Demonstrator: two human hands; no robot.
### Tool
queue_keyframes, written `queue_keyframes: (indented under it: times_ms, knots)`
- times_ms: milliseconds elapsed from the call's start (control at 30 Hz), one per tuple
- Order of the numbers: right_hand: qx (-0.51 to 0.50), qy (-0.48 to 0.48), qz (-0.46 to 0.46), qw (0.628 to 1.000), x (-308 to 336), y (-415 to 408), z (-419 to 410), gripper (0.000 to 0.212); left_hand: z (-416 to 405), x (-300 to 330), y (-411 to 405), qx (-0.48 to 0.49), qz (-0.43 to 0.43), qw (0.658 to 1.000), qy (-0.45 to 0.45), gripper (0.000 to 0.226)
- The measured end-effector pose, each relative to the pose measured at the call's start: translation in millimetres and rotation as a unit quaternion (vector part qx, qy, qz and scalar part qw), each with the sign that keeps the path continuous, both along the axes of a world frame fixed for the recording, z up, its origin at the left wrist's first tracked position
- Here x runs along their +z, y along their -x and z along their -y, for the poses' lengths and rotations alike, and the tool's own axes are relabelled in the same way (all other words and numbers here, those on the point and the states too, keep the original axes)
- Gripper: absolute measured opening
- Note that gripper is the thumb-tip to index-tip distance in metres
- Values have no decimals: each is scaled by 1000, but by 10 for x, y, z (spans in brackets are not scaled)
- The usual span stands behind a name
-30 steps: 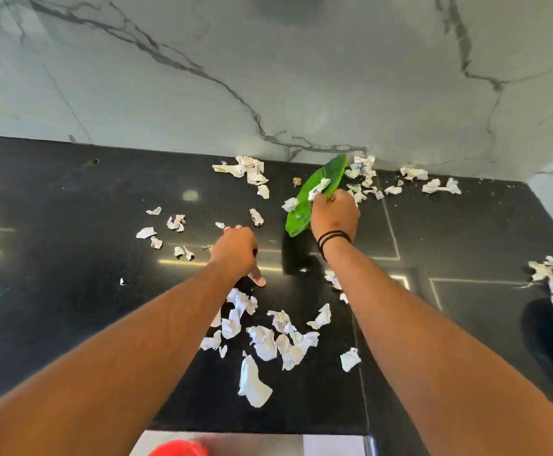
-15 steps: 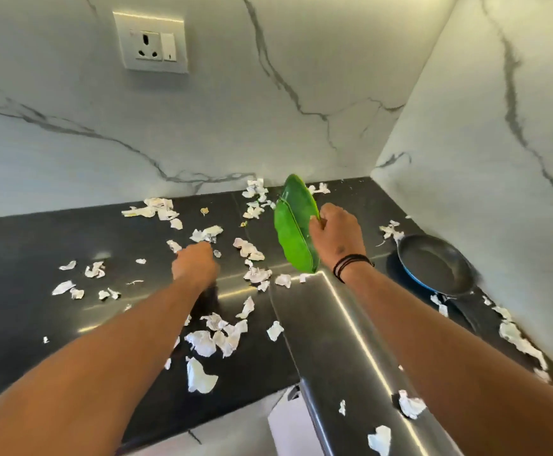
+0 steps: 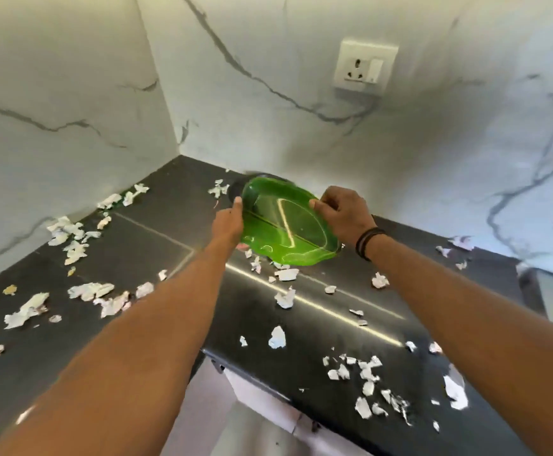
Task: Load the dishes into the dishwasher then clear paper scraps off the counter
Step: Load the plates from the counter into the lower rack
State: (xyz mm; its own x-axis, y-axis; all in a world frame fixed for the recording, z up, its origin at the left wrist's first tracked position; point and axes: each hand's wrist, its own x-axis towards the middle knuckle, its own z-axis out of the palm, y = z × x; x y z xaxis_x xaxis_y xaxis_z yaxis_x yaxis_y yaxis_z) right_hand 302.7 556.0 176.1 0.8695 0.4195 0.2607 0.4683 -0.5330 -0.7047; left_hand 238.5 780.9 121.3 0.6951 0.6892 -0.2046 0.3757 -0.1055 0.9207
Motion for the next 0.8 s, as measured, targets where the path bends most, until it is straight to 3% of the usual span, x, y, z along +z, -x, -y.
queue_keyframes:
  times_ms: [100, 233, 400, 567, 633, 800]
  knots:
    - [-61, -29, -40, 997, -94, -39, 639, 27, 572, -79, -273, -49, 6, 999, 4, 47]
    - [-140, -79, -88, 983, -234, 21, 1424, 25, 1297, -146, -398, -101, -4, 995, -11, 49]
    - [-232, -134, -145, 952, -315, 351, 2284, 47, 2077, -268, -348, -125, -3, 992, -4, 50]
    - [-252, -209, -285, 901, -374, 933, 2982, 27, 2909, -138, -57, -151, -9, 988, 7, 48]
    - [-284, -232, -281, 887, -368, 1161, 3290, 28, 3288, -39, 102, -176, -21, 984, -30, 51]
    - [-393, -257, -229, 853, -357, 1758, 4091, 24, 4284, -19, 356, -192, 9, 981, -13, 48]
